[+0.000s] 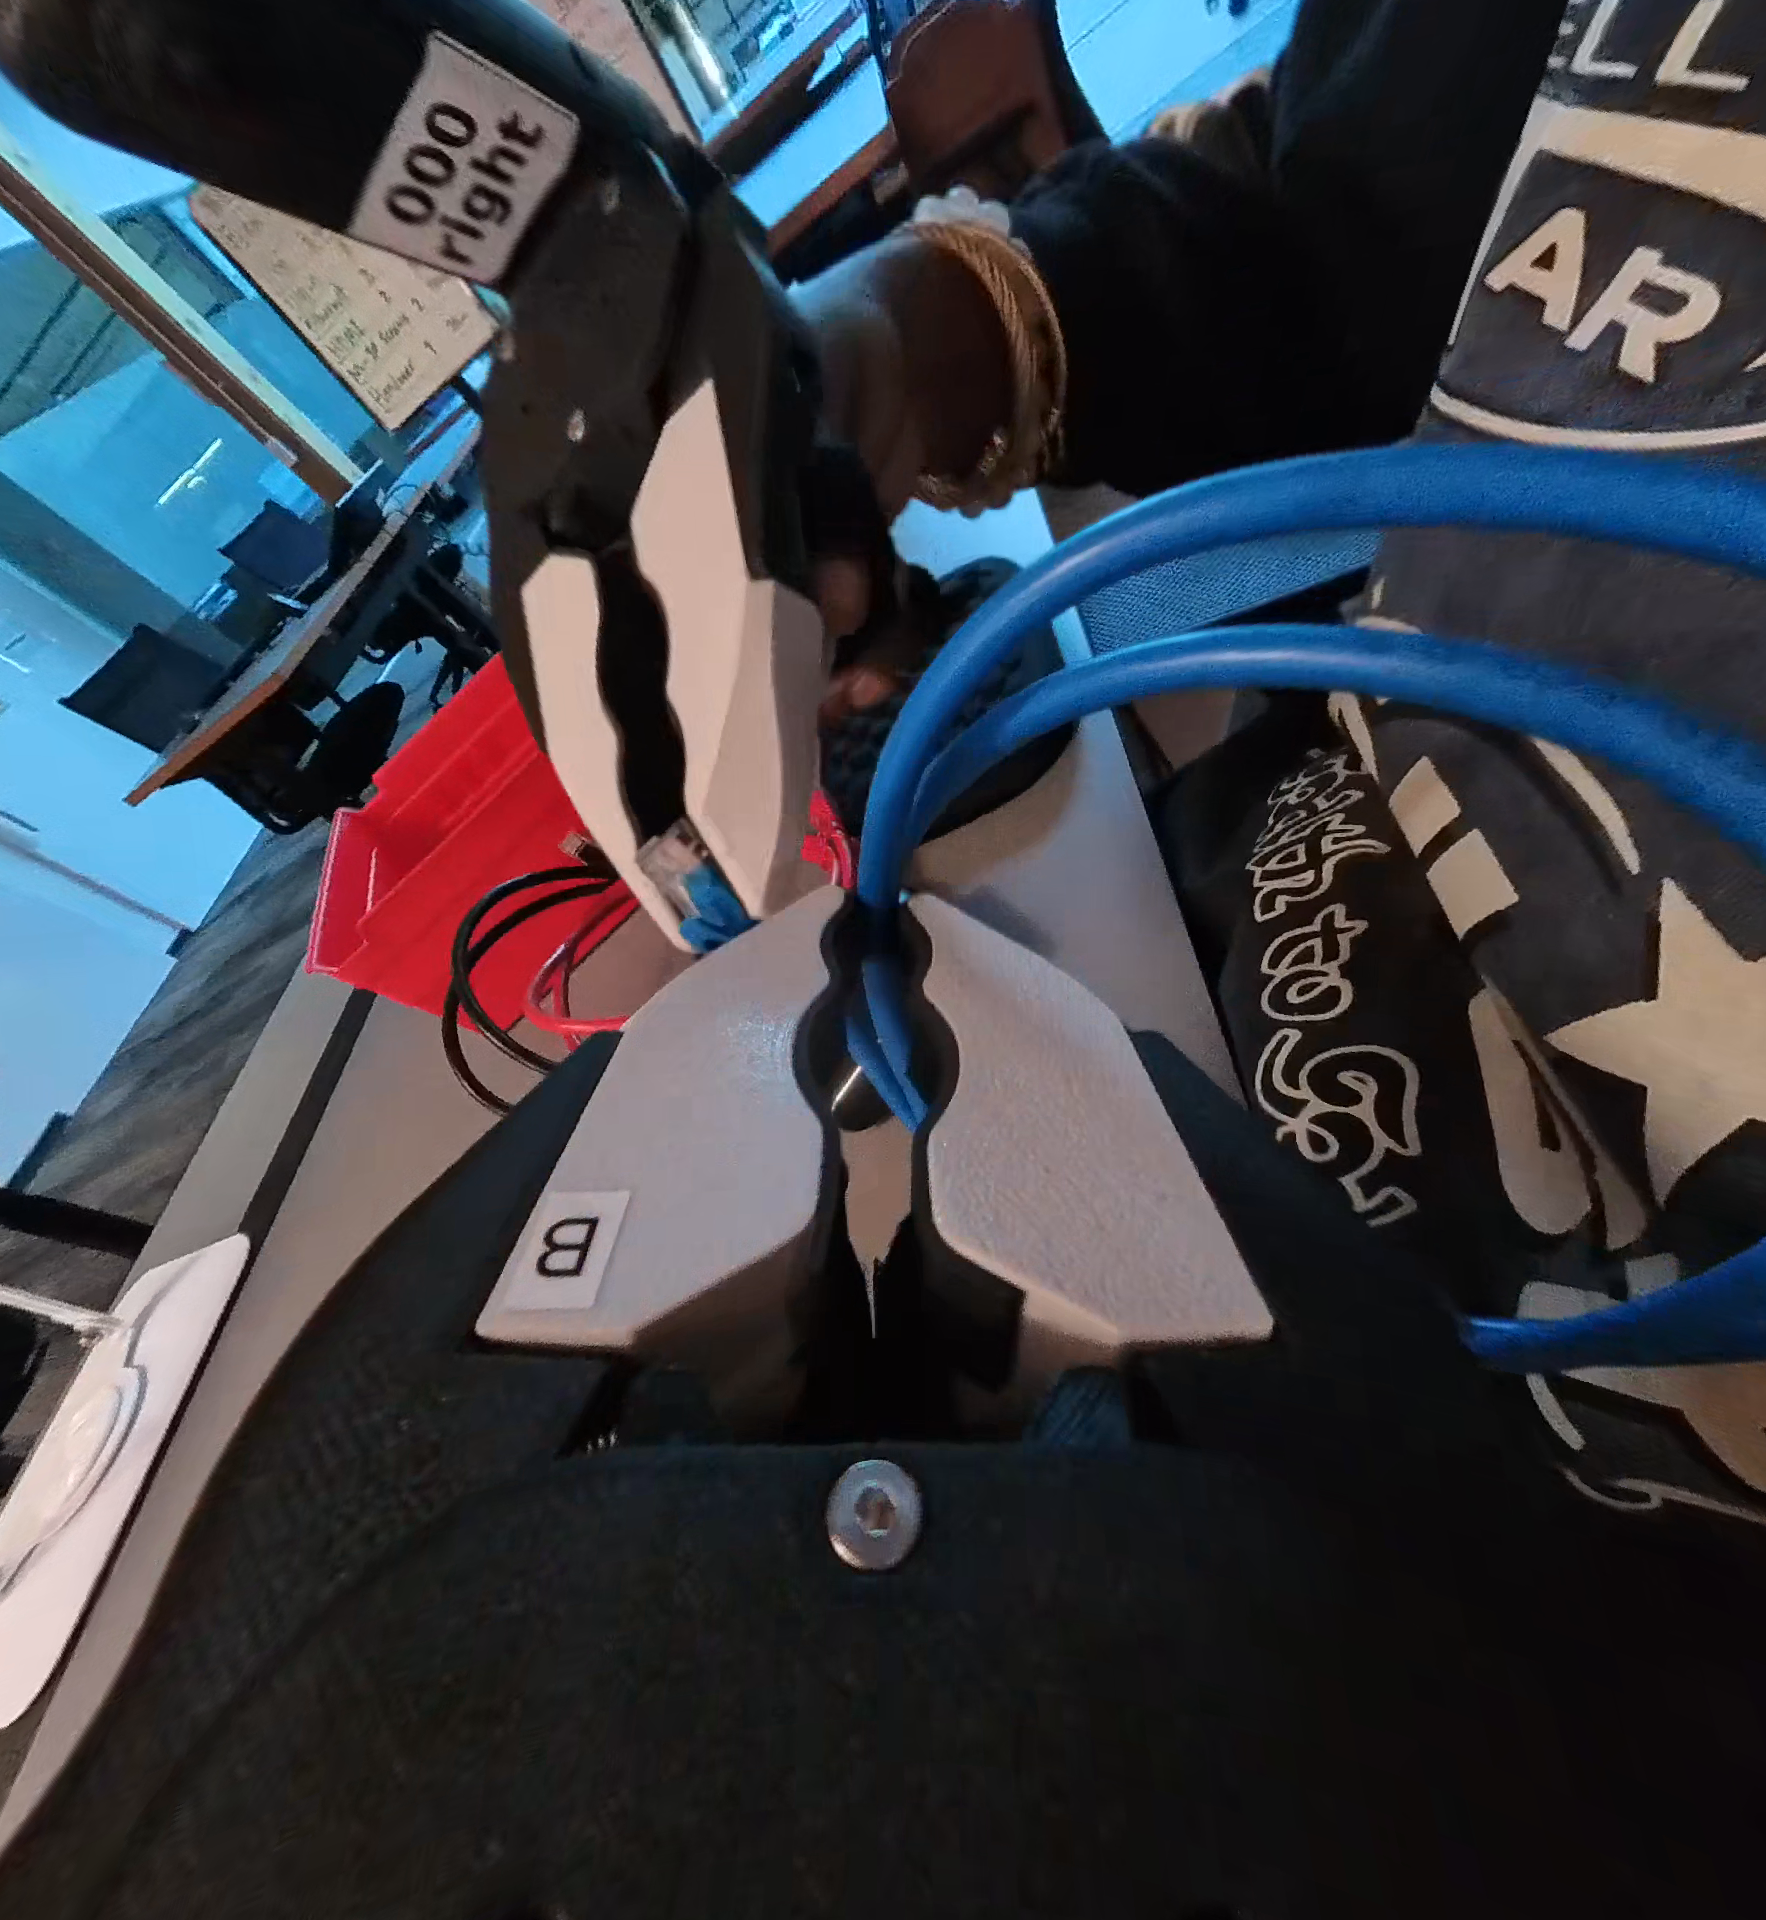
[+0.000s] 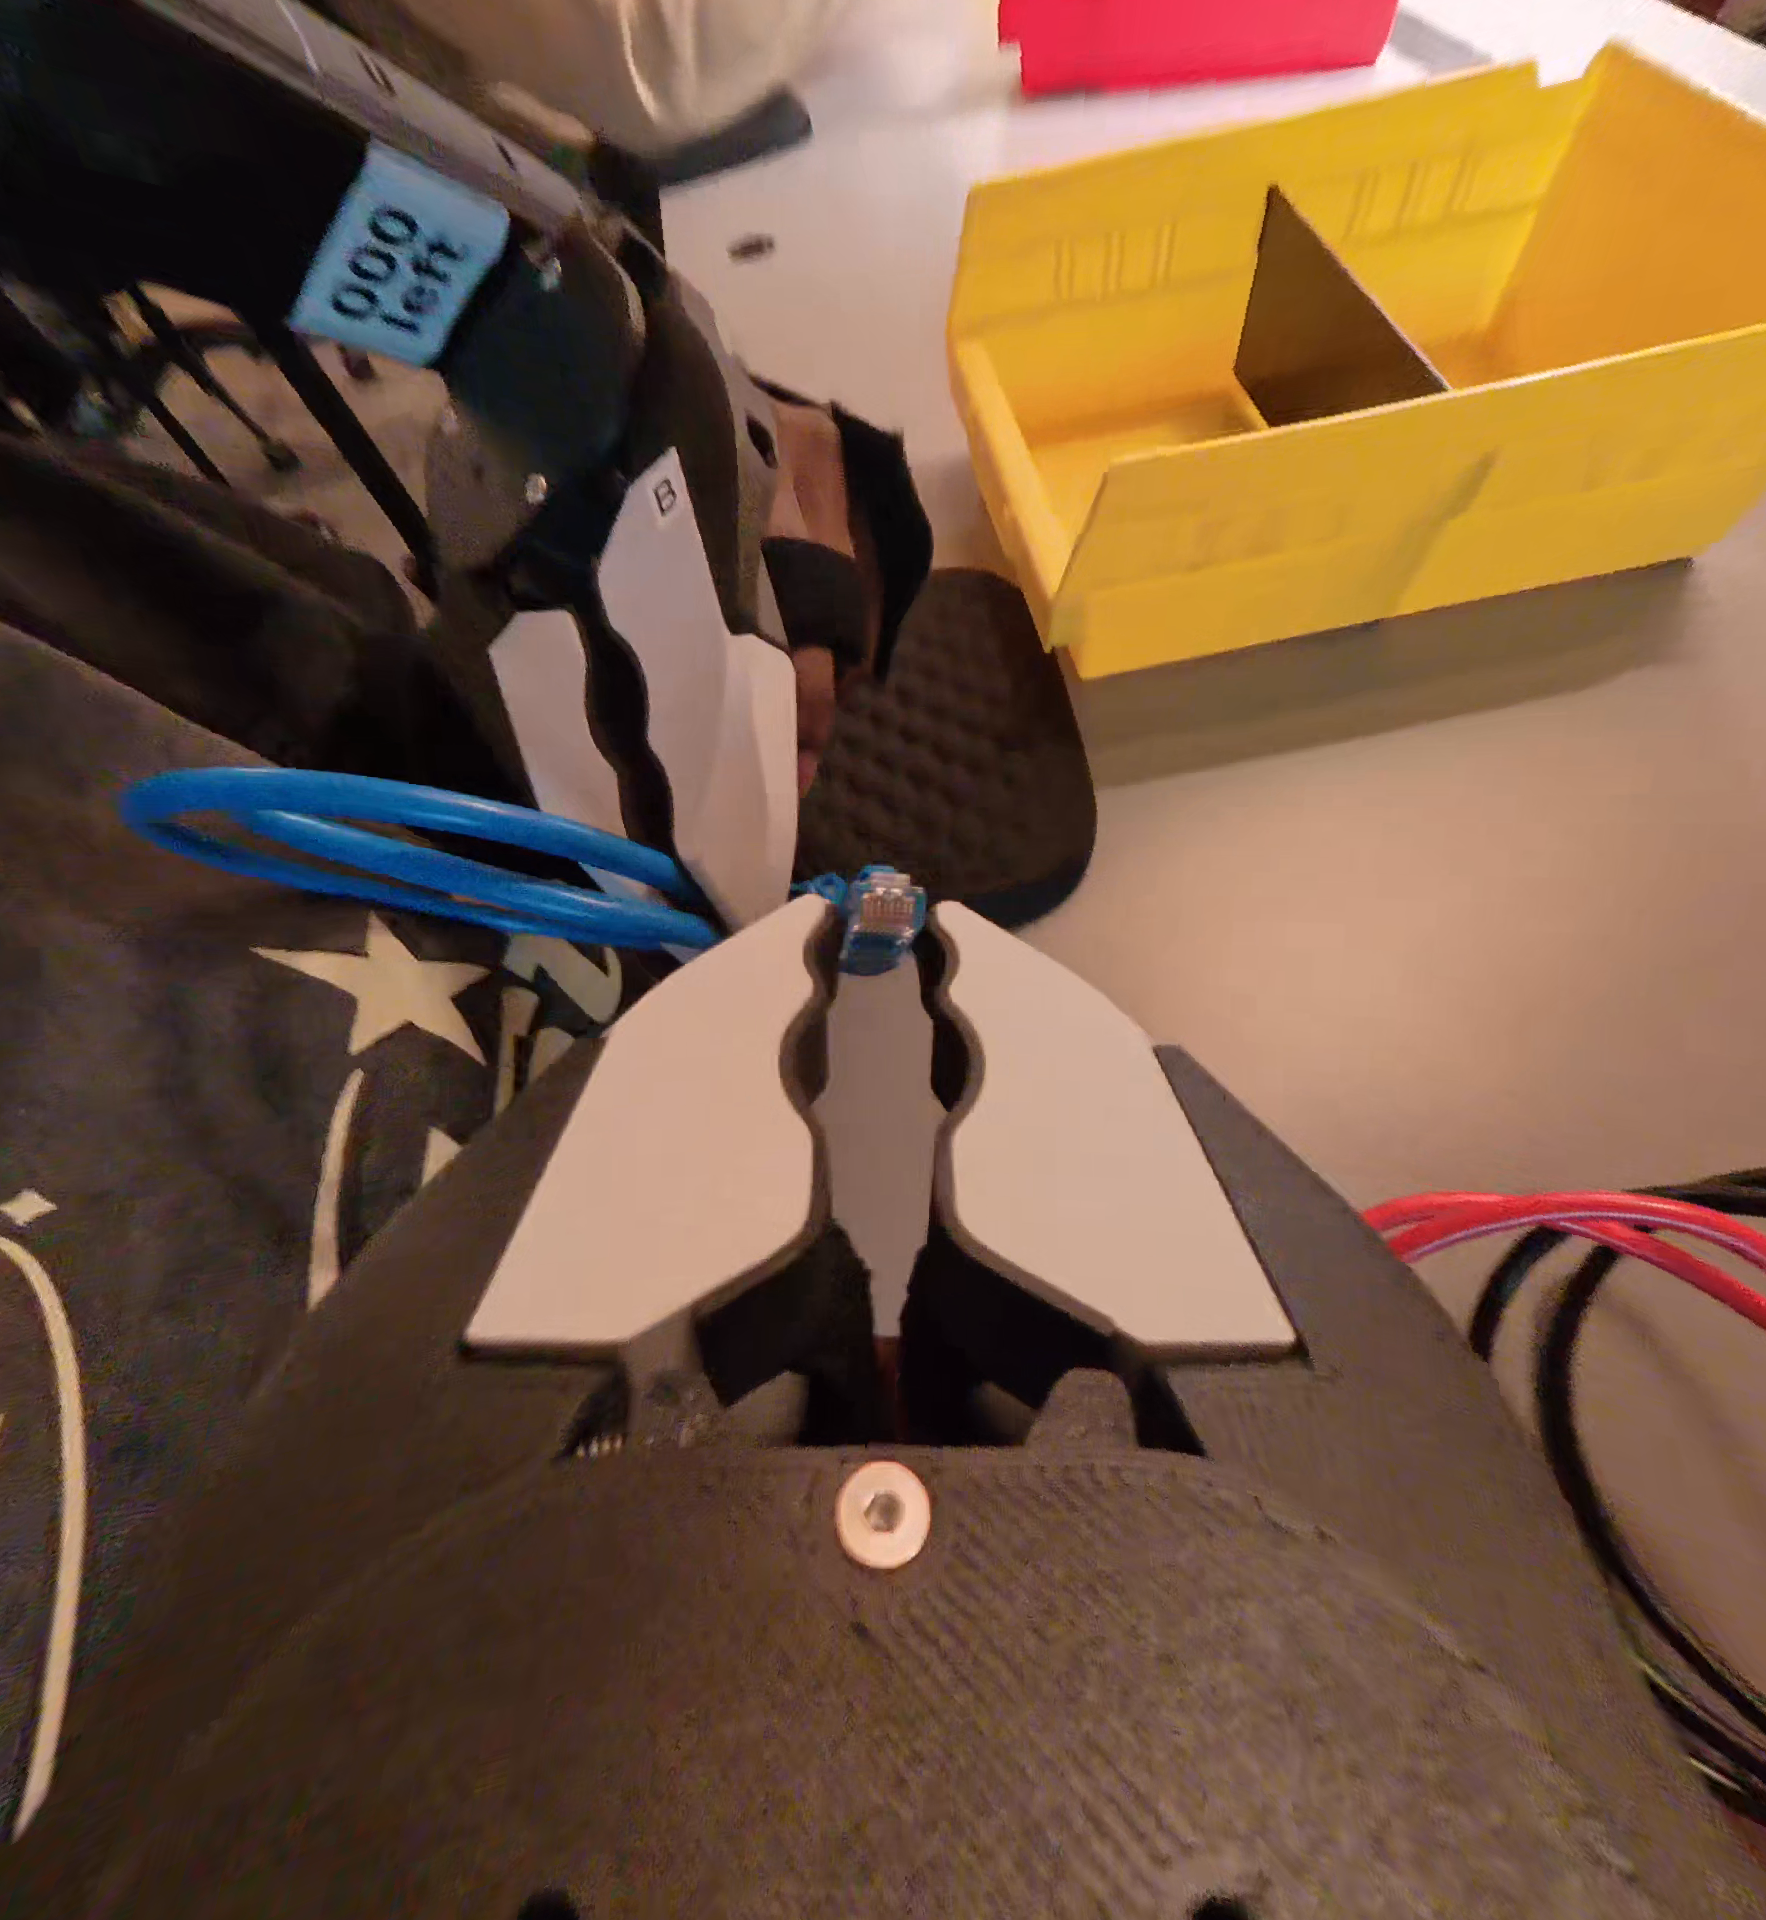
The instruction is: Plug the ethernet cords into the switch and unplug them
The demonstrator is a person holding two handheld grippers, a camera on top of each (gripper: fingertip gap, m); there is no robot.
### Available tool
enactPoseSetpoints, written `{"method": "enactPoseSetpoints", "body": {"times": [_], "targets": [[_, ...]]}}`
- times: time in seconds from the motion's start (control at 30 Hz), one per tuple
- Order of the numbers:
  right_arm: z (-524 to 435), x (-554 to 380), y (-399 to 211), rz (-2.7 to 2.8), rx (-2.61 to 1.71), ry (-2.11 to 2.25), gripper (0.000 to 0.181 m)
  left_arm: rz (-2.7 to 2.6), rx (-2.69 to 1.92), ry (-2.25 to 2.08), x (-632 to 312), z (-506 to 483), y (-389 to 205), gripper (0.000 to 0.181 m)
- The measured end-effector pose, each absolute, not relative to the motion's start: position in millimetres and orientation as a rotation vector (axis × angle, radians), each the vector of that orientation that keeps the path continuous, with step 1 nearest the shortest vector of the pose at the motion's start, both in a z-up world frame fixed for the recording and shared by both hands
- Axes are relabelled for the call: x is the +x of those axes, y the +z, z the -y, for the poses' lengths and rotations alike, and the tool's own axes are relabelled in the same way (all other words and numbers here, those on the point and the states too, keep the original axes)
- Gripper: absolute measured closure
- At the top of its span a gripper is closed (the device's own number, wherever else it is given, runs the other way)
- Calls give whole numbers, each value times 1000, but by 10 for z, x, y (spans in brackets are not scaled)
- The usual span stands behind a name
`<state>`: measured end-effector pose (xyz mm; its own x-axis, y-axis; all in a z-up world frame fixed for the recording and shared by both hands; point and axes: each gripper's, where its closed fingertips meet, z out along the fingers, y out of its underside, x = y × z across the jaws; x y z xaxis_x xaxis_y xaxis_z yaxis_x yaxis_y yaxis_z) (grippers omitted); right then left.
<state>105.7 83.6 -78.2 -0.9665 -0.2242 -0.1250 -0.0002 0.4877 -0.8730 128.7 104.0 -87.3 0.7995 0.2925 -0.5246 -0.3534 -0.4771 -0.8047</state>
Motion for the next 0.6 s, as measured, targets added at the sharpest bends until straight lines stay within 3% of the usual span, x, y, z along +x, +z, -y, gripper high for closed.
{"method": "enactPoseSetpoints", "body": {"times": [0.13, 0.2, 0.37, 0.5, 0.6], "targets": [[-818, 1026, -631, -2581, -376, -1579, 170, -22, -1865, 847, 1216, -1011, -794, 174], [-844, 938, -499, -2639, -493, -1689, 170, -2, -1782, 881, 1180, -929, -704, 161], [-992, 780, -121, -2710, -691, -1935, 170, 145, -1314, 810, 1082, -494, -294, 150], [-1077, 845, 409, -2476, -778, -2232, 170, 501, -907, 765, 679, 130, -173, 149], [-1115, 1056, 949, -2034, -777, -2484, 170, 645, -886, 730, 473, 114, -310, 146]]}}
